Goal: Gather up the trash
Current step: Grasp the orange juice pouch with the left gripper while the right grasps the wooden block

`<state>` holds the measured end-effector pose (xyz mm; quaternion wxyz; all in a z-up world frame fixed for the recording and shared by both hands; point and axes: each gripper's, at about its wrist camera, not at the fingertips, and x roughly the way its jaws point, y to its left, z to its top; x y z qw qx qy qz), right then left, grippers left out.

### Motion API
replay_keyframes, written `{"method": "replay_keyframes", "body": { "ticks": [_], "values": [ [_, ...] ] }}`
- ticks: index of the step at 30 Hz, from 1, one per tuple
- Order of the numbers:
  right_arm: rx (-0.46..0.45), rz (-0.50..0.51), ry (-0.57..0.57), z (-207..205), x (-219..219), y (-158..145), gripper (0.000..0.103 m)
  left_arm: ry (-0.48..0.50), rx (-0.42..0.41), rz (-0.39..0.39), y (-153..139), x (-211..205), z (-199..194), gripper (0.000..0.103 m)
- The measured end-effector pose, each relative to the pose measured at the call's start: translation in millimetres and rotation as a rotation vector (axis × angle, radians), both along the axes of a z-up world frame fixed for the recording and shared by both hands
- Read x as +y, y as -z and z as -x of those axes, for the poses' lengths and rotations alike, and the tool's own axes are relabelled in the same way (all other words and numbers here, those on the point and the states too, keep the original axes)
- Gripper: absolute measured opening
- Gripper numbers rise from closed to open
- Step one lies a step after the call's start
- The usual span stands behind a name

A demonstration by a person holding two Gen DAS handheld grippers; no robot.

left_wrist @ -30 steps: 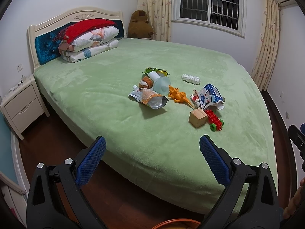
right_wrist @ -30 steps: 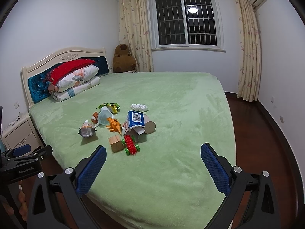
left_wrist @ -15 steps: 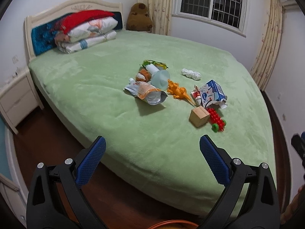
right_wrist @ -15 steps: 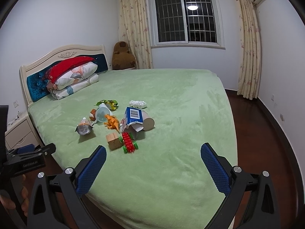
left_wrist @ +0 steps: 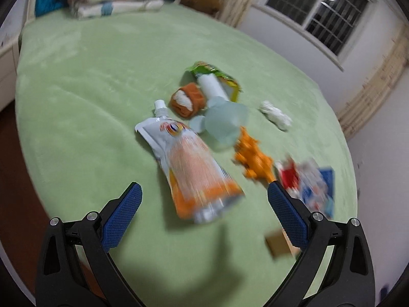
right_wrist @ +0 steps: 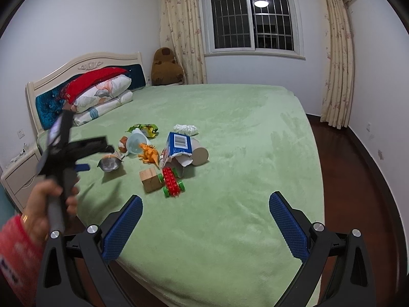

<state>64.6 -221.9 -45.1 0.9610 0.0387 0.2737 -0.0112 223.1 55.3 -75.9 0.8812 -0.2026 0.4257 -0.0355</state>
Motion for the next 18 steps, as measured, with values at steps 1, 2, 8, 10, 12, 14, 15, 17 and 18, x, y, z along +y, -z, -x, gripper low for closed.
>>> {"method": "replay_keyframes", "body": {
  "ticks": [1,2,8,10,12,14,15,17,18],
  "values": [
    [0.004,0.002,-0.001,-1.0,0.5,1.7,0.098,-0.013,0.023,0.051,5.6,5.6,-9.3,0.096],
    [0.008,0.004,-0.002,-2.4,0.8,3.8,0.098,-0.020,0.038,0.090,9.6,10.3,-15.2,0.096],
    [0.038,0.009,-0.013,-12.8,5.4,13.1,0.098,-0.019,0.172,0.210,40.6,13.4,-41.2,0.056],
    [0.044,0.016,-0.021,-15.9,9.6,15.2,0.098,-0.007,0.155,0.194,39.6,12.2,-37.8,0.055],
    [0.051,0.024,-0.028,-18.6,13.1,17.7,0.098,0.026,0.121,0.148,32.8,7.4,-30.9,0.053],
    [0.059,0.031,-0.035,-23.1,17.1,20.7,0.098,0.053,0.094,0.127,27.7,5.0,-24.1,0.052],
    [0.064,0.034,-0.040,-26.0,19.9,22.4,0.098,0.063,0.083,0.116,23.9,5.3,-20.7,0.052],
    [0.065,0.046,-0.057,-32.3,26.9,24.9,0.098,0.079,0.058,0.104,15.7,5.5,-12.1,0.052],
    [0.061,0.061,-0.070,-36.8,32.0,25.8,0.098,0.090,0.038,0.094,9.4,5.9,-6.3,0.052]
  ]
}}
